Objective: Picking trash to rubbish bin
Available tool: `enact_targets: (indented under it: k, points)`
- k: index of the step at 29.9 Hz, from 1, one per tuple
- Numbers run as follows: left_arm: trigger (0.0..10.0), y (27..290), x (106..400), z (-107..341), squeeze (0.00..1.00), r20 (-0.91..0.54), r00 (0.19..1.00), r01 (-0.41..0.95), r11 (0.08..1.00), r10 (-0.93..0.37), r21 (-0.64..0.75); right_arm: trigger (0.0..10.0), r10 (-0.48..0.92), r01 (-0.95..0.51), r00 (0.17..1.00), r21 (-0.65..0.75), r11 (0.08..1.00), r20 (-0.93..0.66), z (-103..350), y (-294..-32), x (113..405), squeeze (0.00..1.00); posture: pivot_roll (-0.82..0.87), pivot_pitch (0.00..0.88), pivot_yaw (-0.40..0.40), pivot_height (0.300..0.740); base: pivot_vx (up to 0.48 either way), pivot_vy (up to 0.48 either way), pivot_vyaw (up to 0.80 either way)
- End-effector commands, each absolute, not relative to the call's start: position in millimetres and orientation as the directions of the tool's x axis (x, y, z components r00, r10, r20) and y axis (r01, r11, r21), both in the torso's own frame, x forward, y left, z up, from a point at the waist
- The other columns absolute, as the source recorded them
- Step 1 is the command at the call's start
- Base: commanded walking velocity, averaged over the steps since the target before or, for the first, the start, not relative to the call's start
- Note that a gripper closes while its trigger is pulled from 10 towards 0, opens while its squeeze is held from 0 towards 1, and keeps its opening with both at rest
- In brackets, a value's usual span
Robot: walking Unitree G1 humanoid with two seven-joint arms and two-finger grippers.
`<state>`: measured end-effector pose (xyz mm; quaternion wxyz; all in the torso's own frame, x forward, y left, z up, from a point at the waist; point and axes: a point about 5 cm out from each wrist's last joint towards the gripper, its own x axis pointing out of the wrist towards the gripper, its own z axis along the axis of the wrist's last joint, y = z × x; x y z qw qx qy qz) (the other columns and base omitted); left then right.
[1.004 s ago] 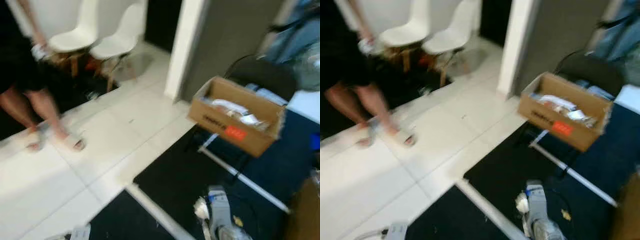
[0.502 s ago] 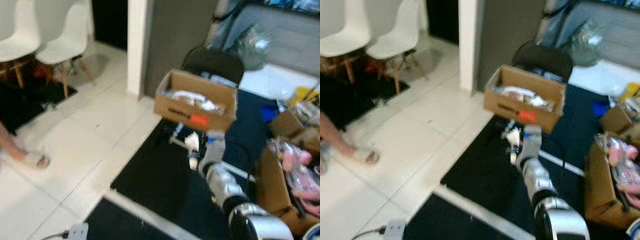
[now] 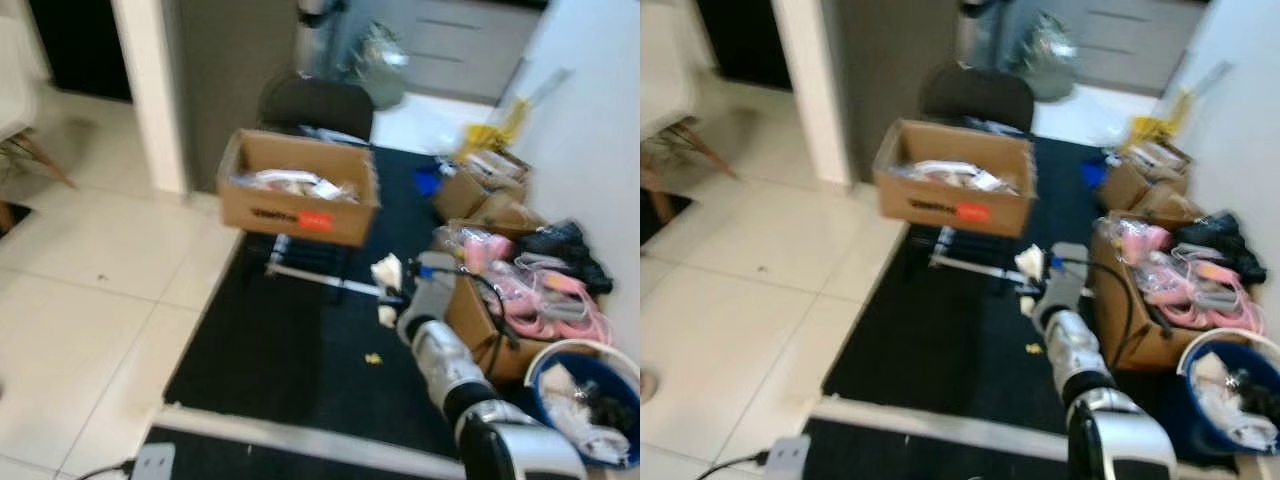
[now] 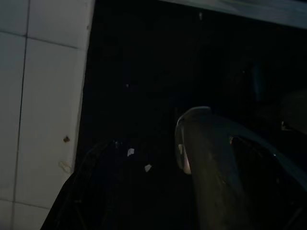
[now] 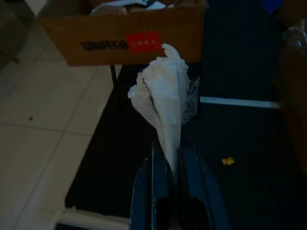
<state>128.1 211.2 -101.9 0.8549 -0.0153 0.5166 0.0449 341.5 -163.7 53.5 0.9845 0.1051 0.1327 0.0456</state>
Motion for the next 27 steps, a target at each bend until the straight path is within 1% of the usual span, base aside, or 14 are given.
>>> enact_targets:
  k: [1,5,10,23,27]
  points:
    - [10.0,212,128,-102,0.0,-0.886,0.461,-0.089,0.996,0.058,0.02,10.0,0.119,-0.066,0.964,0.223,0.973,-0.236,56,-164,343,0.0,0.13,0.035,-0.028,0.74,0.0,0.0,-0.79]
    - [10.0,211,132,-101,0.0,-0.881,0.47,-0.079,0.997,0.051,0.015,10.0,0.144,-0.094,0.969,0.242,0.966,-0.201,61,-160,346,0.0,0.13,0.035,-0.028,0.74,0.0,0.0,-0.79]
    - [10.0,210,132,-101,0.0,-0.881,0.471,-0.075,0.997,0.041,0.006,10.0,0.203,-0.161,0.963,0.226,0.961,-0.178,65,-149,348,0.0,0.13,0.038,-0.029,0.74,0.307,0.0,0.0]
    - [10.0,209,130,-102,0.0,-0.885,0.464,-0.068,0.998,0.036,0.004,10.0,0.228,-0.186,0.955,0.215,0.959,-0.19,64,-145,348,0.0,0.13,0.037,-0.032,0.74,0.366,0.0,0.0]
    - [10.0,209,130,-102,0.0,-0.886,0.462,-0.064,0.998,0.035,0.006,10.0,0.228,-0.182,0.952,0.223,0.958,-0.203,63,-146,347,0.0,0.13,0.037,-0.032,0.74,0.38,0.0,-0.78]
